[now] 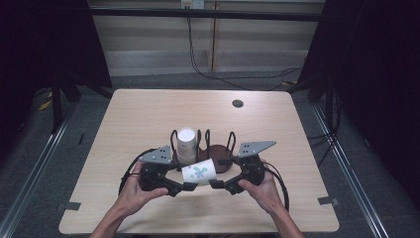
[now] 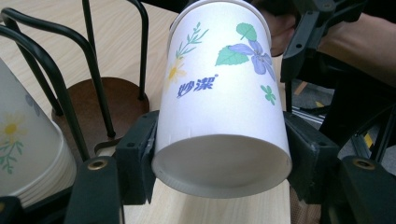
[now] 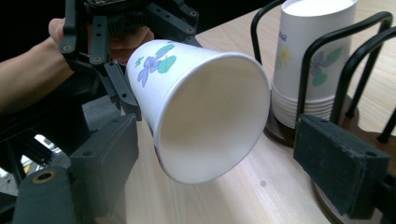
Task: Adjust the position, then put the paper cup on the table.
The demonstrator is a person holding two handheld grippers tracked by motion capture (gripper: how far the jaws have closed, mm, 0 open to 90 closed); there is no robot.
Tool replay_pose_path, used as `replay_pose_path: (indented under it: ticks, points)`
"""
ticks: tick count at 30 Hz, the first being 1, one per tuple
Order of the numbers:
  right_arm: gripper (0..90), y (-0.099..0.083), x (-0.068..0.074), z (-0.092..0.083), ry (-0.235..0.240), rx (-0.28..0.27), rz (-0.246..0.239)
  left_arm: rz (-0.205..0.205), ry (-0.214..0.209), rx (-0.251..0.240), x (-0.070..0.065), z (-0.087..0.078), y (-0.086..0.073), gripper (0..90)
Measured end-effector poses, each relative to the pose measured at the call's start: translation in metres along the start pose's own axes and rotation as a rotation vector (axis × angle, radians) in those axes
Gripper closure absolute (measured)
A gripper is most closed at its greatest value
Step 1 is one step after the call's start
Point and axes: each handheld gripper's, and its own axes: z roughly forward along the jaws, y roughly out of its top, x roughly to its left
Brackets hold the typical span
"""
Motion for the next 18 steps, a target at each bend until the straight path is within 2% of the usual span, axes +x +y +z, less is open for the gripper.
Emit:
replay_pose_path:
  ticks: [3,8,13,18]
  points:
    - [13.9,-0.0003,0.0004,0.0004,0.001,-0.012,-0.002,0.0,-0.007,-0.01,-0.0003,-0.0004,0.0008,36.1]
    - [13.9,-0.0001,0.0012,-0.0004,0.014,-0.061,-0.007,0.007,-0.01,-0.013,-0.0013,-0.0005,0.0015,36.1]
    - [13.9,-0.0001,0.0017,-0.0003,0.05,-0.087,-0.003,0.008,-0.028,-0.025,-0.0027,-0.0004,0.003,36.1]
    - [14.0,-0.0004,0.0022,0.0008,0.082,-0.109,0.0,0.022,-0.028,-0.028,-0.0053,-0.0003,0.0046,36.2]
